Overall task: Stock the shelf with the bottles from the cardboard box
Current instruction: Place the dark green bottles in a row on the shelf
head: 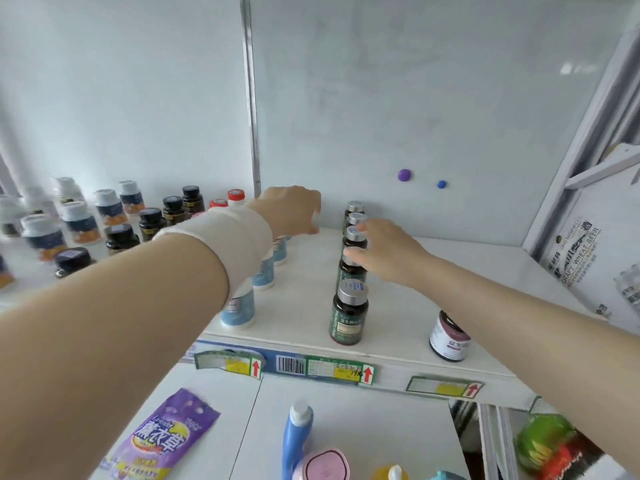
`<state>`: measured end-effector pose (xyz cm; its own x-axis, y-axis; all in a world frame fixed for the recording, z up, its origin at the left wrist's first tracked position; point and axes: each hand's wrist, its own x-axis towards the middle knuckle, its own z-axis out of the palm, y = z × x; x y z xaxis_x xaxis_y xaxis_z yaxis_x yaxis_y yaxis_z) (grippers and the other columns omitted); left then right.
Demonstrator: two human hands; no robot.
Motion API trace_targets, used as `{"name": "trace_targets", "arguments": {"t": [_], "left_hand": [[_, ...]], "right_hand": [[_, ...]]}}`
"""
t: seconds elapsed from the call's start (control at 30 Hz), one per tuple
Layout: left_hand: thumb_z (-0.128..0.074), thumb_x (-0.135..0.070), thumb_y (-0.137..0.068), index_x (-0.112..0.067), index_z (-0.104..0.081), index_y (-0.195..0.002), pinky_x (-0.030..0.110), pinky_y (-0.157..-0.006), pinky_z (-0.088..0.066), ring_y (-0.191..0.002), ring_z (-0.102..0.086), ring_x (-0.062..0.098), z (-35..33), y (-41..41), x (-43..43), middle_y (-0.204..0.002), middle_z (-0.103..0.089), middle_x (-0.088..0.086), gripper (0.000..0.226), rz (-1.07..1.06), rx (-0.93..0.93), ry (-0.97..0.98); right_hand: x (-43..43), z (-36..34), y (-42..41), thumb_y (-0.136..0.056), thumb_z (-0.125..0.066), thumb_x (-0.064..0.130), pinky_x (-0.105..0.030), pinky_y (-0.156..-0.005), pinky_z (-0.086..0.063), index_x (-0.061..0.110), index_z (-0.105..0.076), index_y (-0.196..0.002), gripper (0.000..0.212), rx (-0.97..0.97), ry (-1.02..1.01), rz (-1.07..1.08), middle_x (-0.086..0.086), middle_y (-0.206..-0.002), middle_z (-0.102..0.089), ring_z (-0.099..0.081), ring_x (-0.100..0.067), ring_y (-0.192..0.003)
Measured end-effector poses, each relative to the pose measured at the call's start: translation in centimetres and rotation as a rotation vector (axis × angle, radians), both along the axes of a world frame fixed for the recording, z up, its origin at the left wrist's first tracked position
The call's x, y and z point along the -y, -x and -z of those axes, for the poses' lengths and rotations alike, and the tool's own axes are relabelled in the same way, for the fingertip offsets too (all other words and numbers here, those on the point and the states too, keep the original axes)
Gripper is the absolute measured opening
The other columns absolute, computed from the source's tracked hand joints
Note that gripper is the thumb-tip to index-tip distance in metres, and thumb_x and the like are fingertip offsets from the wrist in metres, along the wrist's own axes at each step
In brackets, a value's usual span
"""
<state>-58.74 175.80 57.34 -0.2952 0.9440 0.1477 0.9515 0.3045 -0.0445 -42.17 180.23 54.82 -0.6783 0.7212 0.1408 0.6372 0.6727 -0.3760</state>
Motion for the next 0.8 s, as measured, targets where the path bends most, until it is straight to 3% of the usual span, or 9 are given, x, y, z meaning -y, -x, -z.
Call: {"name": "trace_targets", "arguments": {"t": [0.13,0.3,0.5,0.8], "left_hand": [[-0.054,-0.032,-0.090,-0.014,-0.050,-0.122,0.032,-0.075,-0.039,-0.106,-0.057,0.028,-0.2,-0.6,7.2,-0.114,-0.058,0.006,0.036,-0.048,-0.310,0.052],[-0.050,-0.032,-0.094,-0.012,-0.048,-0.128,0.035,-0.087,-0.043,-0.112,-0.054,0.027,-1.6,2.0,17.6,-0.120,-0.055,0.008,0.039,-0.177,-0.476,0.129],[-0.050,-0.031,-0.093,-0.012,-0.044,-0.131,0.037,-0.092,-0.043,-0.118,-0.052,0.029,-1.5,9.3,31.7,-0.127,-0.053,0.009,0.043,-0.410,-0.499,0.174],[-0.048,-0.028,-0.094,-0.012,-0.044,-0.130,0.033,-0.089,-0.044,-0.113,-0.053,0.025,4.9,24.3,57.1,-0.124,-0.053,0.007,0.040,-0.754,-0.294,0.289]], "right_hand": [[4.1,0.2,1.5,-0.092,-0.051,0.033,-0.040,-0.103,-0.036,0.007,-0.039,-0.136,0.053,0.135,-0.189,-0.028,-0.014,-0.141,-0.039,-0.037,-0.031,-0.131],[11.0,-0.2,6.5,-0.095,-0.045,0.029,-0.041,-0.094,-0.040,0.007,-0.040,-0.132,0.044,0.162,-0.380,-0.177,-0.015,-0.132,-0.045,-0.044,-0.033,-0.122],[22.8,-0.5,17.5,-0.094,-0.047,0.026,-0.043,-0.096,-0.039,0.008,-0.039,-0.132,0.043,0.132,-0.490,-0.418,-0.015,-0.133,-0.042,-0.041,-0.033,-0.123],[45.6,3.1,37.3,-0.095,-0.044,0.028,-0.042,-0.099,-0.035,0.008,-0.038,-0.132,0.042,0.143,-0.573,-0.777,-0.016,-0.135,-0.040,-0.039,-0.033,-0.125]]}}
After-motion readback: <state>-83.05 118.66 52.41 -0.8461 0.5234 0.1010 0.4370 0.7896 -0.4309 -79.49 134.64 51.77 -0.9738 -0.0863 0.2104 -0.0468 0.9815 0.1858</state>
